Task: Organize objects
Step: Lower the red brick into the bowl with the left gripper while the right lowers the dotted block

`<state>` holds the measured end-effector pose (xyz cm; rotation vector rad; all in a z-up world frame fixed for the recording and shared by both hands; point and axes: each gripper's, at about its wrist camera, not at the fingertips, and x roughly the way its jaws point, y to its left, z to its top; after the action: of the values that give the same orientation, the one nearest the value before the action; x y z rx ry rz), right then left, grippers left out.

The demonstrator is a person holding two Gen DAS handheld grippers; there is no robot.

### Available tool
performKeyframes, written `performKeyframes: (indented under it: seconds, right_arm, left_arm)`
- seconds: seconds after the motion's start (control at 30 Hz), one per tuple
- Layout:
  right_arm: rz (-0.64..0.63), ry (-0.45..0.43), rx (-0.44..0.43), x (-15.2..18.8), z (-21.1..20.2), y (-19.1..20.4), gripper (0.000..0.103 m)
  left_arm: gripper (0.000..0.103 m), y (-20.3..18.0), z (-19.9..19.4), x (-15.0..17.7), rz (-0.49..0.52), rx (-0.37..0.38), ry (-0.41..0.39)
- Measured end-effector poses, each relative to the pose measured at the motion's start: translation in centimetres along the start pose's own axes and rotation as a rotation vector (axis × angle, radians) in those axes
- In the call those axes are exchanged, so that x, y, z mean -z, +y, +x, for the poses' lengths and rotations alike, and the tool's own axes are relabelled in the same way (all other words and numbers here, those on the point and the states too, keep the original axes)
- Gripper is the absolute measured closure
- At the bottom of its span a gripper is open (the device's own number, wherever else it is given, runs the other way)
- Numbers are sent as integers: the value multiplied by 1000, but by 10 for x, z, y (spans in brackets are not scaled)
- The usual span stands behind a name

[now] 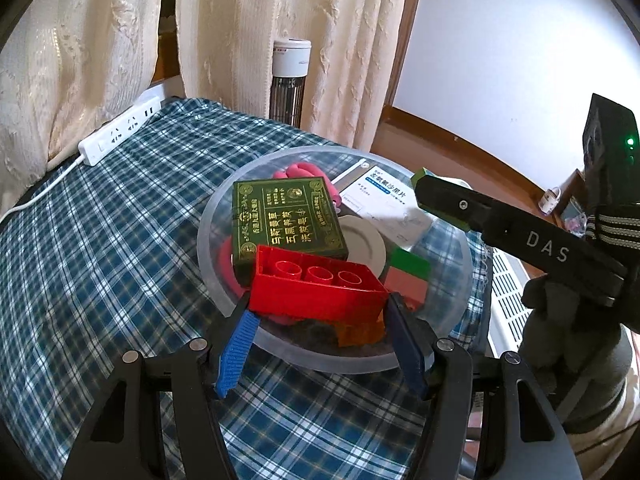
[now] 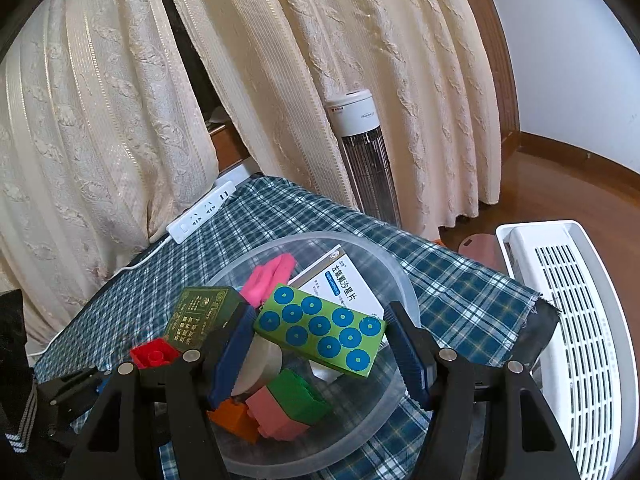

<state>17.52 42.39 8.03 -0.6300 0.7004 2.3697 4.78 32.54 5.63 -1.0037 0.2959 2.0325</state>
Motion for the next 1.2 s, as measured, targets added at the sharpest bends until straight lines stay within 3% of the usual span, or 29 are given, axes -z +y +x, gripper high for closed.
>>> performKeyframes:
  seconds: [0.7,1.2]
  right_arm:
    - [-16,8,-15,1,4,9,33]
    - [-16,4,-16,-1,5,9,33]
  left_arm:
    - [39,1,5,2,-2,95,12]
    - [39,5,25,-3,-19,117,27]
